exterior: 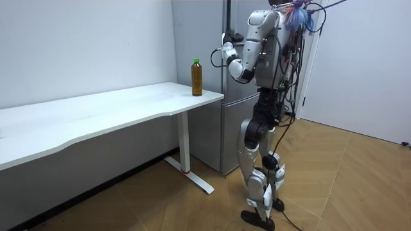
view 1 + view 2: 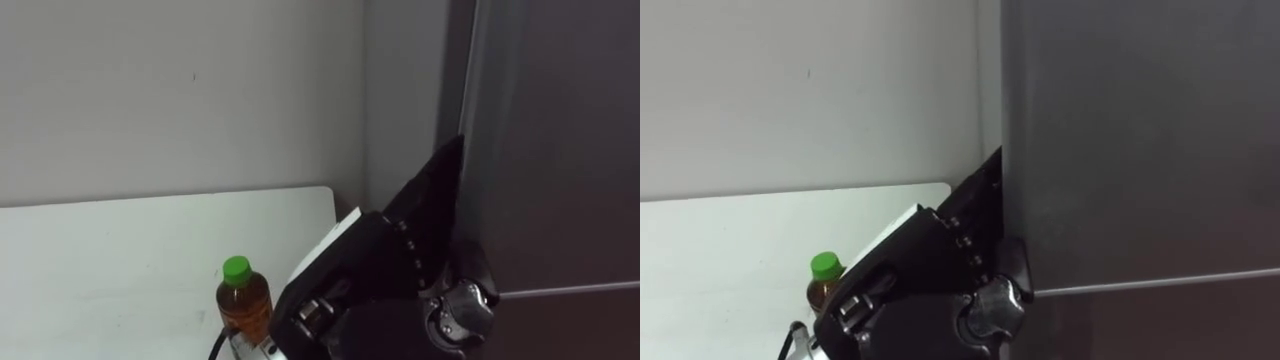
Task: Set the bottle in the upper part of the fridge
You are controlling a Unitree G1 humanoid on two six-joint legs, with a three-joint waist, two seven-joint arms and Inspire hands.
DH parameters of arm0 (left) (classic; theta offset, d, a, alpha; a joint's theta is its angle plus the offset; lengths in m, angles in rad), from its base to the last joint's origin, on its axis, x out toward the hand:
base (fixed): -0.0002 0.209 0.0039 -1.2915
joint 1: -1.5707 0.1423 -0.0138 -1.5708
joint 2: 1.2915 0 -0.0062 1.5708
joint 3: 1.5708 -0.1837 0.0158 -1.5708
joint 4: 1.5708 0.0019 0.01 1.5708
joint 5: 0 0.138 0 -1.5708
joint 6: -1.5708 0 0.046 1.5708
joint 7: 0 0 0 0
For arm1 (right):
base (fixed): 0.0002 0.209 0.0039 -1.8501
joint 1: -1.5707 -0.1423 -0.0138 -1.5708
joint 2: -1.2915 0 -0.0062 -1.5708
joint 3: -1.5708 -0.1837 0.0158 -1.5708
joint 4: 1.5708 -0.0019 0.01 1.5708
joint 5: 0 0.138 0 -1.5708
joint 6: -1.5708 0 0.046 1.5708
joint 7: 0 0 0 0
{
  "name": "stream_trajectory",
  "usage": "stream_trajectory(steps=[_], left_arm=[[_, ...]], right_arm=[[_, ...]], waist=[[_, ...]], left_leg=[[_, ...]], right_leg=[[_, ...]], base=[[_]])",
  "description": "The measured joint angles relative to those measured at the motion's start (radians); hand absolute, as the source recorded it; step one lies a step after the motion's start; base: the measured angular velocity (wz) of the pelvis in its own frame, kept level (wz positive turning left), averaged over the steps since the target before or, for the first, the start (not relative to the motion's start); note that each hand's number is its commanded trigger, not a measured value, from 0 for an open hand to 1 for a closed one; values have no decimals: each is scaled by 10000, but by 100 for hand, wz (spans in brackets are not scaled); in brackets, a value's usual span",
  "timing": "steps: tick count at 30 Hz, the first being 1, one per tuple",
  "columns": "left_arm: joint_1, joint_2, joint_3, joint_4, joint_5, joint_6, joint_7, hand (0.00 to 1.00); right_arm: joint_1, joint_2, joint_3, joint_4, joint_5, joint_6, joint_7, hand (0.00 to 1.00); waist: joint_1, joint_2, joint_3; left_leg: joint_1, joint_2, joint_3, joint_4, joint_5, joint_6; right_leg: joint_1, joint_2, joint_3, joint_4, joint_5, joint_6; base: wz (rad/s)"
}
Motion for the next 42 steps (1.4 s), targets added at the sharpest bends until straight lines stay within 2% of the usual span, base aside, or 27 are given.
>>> stream_trajectory(steps=[6,11,16,21,25,26,28,30,33,36,42], left_arm=[[-4,84,-16,-13,10,-35,94,0],[-13,306,13,-23,2,-215,143,0],[-32,470,34,-20,6,-327,115,0],[-94,717,381,-23,-4,-302,-295,0],[-459,1136,679,-98,-7,-8,-527,0],[-538,1284,708,-101,-73,34,-561,0],[-626,1428,760,-105,-139,68,-671,0],[-639,1506,816,-148,-163,110,-742,0],[-638,1678,1069,-283,-179,298,-1068,0],[-638,1877,1130,-475,-245,437,-1154,0],[-638,2330,1406,-535,-1392,820,-1588,0]], right_arm=[[70,-5,25,-83,91,-26,-38,0],[149,-66,20,-135,126,-109,-112,0],[144,-193,15,-100,129,-237,-83,0],[154,-237,-275,86,90,-245,144,0],[149,-311,-398,98,124,-151,510,0],[148,-338,-437,139,128,-148,665,0],[149,-347,-636,203,127,-82,845,0],[122,-350,-839,288,118,28,1048,0],[110,-352,-1185,448,81,62,1331,0],[110,-361,-1376,532,83,90,1509,0],[94,-492,-1560,519,23,455,1757,0]], waist=[[-12,116,-33],[-24,284,-33],[-27,336,-10],[0,342,-14],[10,417,-68],[7,373,-46],[5,428,-85],[11,423,-90],[8,436,-142],[9,428,-137],[51,431,-139]], left_leg=[[13,8,192,-18,-3,8],[46,9,240,-89,14,60],[34,7,250,-113,20,69],[-19,24,386,-123,20,70],[-77,32,426,-110,20,70],[-76,33,436,-111,21,70],[-79,33,445,-111,21,70],[-89,34,468,-109,21,69],[-154,37,511,-81,23,67],[-158,39,514,-77,24,66],[-129,48,544,-50,24,66]], right_leg=[[-24,-16,32,-2,23,38],[-24,-12,106,-3,27,45],[-44,-16,113,-3,35,59],[-167,-1,274,11,37,62],[-240,-4,315,11,45,76],[-242,-4,329,10,45,76],[-249,-11,337,10,45,76],[-264,-13,347,11,45,76],[-339,-25,335,10,45,76],[-376,-33,309,-2,45,76],[-369,-65,301,0,45,77]], base=[[-4],[0],[0],[-8],[-3],[-3],[0],[-2],[-4],[0],[-1]])
